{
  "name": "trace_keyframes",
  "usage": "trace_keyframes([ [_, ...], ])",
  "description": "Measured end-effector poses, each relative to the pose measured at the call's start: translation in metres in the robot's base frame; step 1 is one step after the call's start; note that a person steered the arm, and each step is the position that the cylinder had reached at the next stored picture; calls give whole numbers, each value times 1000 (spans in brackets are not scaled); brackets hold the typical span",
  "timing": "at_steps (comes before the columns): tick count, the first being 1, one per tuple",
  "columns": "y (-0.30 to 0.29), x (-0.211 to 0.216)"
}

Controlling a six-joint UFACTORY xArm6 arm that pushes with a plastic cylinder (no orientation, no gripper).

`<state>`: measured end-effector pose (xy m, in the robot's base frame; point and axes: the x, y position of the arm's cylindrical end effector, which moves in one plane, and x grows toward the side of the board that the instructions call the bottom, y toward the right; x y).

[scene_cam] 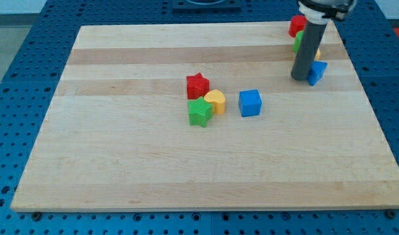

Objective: Nudge the blue triangle up a bit

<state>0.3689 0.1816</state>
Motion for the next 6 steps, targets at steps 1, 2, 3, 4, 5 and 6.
trace_keyframes([
  [1,-1,1],
  [2,-11,25],
  [3,-10,66],
  [4,18,68],
  [5,44,49],
  [6,50,27],
])
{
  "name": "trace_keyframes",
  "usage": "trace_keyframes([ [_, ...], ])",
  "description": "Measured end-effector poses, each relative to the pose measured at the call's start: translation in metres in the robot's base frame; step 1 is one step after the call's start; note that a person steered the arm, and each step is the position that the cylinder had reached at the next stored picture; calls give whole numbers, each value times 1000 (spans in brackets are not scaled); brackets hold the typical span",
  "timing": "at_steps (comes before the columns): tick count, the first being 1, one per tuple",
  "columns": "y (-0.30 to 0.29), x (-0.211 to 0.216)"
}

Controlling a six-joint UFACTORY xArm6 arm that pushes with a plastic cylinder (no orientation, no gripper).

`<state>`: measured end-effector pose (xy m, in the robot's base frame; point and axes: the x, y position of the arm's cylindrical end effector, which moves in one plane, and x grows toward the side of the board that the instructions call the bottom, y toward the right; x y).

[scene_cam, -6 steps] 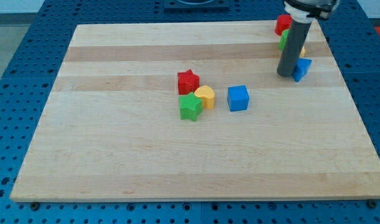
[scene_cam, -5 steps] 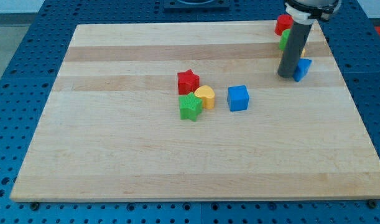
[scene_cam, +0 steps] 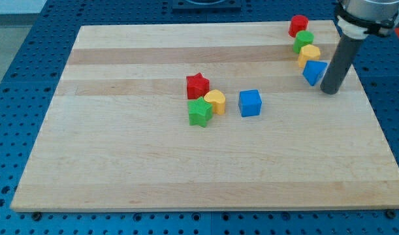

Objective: Nudge the blue triangle up a bit

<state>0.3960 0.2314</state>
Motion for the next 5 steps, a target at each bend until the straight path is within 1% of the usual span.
trace_keyframes([
  [3,5,-5],
  [5,-17,-7],
])
